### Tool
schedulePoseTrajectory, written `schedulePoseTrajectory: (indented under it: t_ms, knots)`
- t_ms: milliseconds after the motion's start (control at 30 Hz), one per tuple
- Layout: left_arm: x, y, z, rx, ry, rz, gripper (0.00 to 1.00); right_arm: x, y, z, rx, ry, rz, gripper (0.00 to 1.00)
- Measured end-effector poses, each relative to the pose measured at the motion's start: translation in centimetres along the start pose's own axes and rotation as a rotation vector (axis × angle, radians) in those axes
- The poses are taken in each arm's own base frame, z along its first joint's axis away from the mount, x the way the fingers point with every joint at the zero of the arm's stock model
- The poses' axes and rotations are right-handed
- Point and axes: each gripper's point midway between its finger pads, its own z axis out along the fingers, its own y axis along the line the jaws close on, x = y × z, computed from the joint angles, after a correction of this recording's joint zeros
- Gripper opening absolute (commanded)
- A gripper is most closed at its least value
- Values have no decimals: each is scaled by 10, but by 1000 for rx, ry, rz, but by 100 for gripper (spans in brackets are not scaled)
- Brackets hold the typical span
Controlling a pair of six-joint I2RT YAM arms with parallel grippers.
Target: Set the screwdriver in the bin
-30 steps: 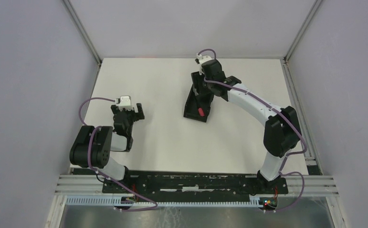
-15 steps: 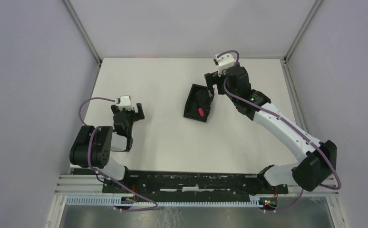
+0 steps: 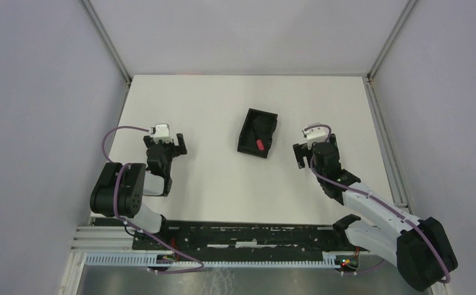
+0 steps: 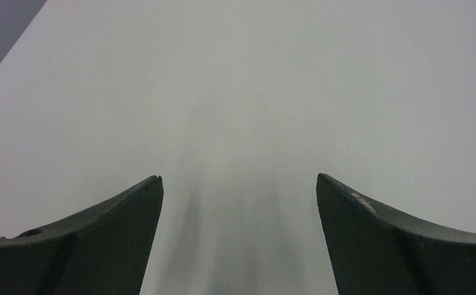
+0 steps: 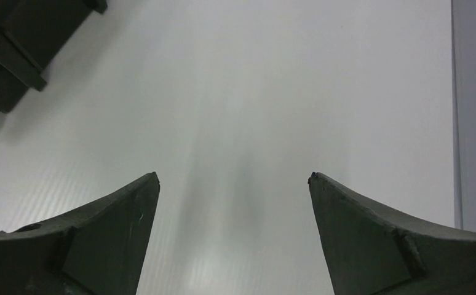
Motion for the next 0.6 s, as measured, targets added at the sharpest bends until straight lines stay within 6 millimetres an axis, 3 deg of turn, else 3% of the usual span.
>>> schedulePoseTrajectory:
  t_ms: [67, 167, 600]
  knots:
    - [0, 0, 0, 0, 0, 0, 100, 19, -2, 0, 10, 21, -3, 98]
    - [0, 0, 0, 0, 0, 0, 100, 31, -3, 1, 17, 31, -4, 98]
    - [0, 0, 0, 0, 0, 0, 100, 30, -5, 3, 34, -11, 22, 98]
